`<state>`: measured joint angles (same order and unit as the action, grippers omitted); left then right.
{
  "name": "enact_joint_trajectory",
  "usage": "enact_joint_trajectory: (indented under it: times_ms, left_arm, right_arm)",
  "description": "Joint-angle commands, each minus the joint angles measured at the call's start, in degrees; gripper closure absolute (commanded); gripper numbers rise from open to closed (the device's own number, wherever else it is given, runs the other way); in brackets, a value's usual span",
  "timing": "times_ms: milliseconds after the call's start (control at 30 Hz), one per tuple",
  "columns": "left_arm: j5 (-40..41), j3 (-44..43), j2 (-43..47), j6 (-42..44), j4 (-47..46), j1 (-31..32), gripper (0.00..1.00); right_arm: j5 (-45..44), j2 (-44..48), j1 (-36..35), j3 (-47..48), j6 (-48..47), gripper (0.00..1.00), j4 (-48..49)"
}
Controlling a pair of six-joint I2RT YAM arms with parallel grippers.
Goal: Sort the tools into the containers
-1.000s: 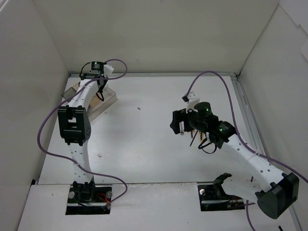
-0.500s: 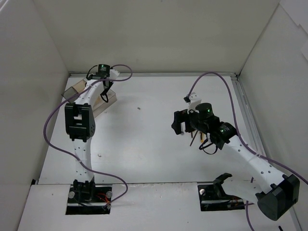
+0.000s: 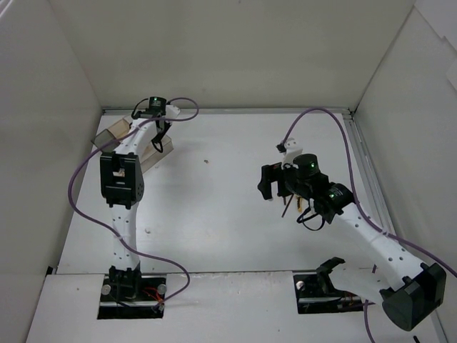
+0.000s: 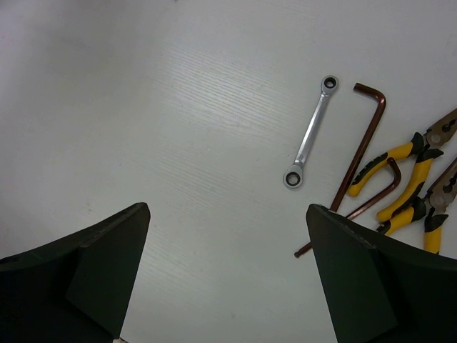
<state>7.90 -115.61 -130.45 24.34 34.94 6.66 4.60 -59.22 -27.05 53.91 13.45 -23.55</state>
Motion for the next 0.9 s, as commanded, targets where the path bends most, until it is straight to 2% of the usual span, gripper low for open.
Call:
enact_joint_trajectory:
  times_ms: [0, 133, 200, 267, 433, 467, 500, 567, 600, 667, 700, 733, 867]
  left_arm:
    - [-2.27, -3.3, 2.31, -2.8, -0.05, 0.46, 0.89]
    - [-3.77, -3.3, 2.4, -4.21, 0.04, 0.99, 0.82]
    - [-4.12, -3.3, 2.92, -5.17, -0.22, 0.99, 0.76]
    - [-4.82, -3.22, 3.45, -5.7, -0.4, 0.99, 0.74]
    - [-5.35, -3.3, 6.17, -8.16, -0.84, 0.99, 0.56]
    - [-5.7, -3.3, 7.05, -8.6, -0.92, 0.99, 0.51]
    - [-6.05, -3.22, 8.88, -9.91, -1.45, 0.99, 0.4]
    - [-7.19, -3.39, 10.82, -12.2, -1.8, 0.99, 0.3]
    - [-7.2, -3.74, 12.66, -13.25, -1.8, 0.99, 0.2]
    - [-10.09, -3.75, 16.08, -18.95, -1.98, 0.99, 0.11]
    - [-10.62, -3.4, 17.15, -21.15, -2.24, 0.99, 0.02]
    - [-11.93, -1.91, 18.38, -26.66, -2.59, 0.99, 0.0]
    - [-14.67, 4.51, 25.75, -35.92, -4.35, 0.99, 0.0]
  right_arm:
    - [-1.61, 1.74, 0.42, -0.03, 0.17, 0.1, 1.93]
    - [-1.7, 2.36, 0.42, -0.3, 0.35, 0.1, 1.75]
    - [-1.88, 2.53, 0.42, -0.3, 0.26, 0.1, 1.67]
    - [-2.23, 2.53, 0.42, -0.03, 0.08, 0.1, 1.58]
    - [-4.15, 1.83, 0.5, 0.93, 0.43, 0.11, 1.32]
    - [-4.34, 1.83, 0.33, 1.02, 0.52, 0.11, 1.23]
    - [-4.34, 1.57, 0.42, 1.2, 0.61, 0.12, 1.23]
    - [-6.62, 1.13, 0.42, 1.55, 0.96, 0.13, 1.05]
    - [-7.41, 0.43, 0.5, 1.9, 0.87, 0.13, 0.96]
    - [-8.11, -1.58, 0.68, 2.25, 0.87, 0.14, 0.79]
    - [-8.73, -2.56, 0.77, 2.77, 0.87, 0.14, 0.79]
    - [-9.25, -3.61, 0.94, 3.21, 0.96, 0.16, 0.61]
    - [-10.05, -11.33, 2.17, 6.46, 2.19, 0.23, 0.35]
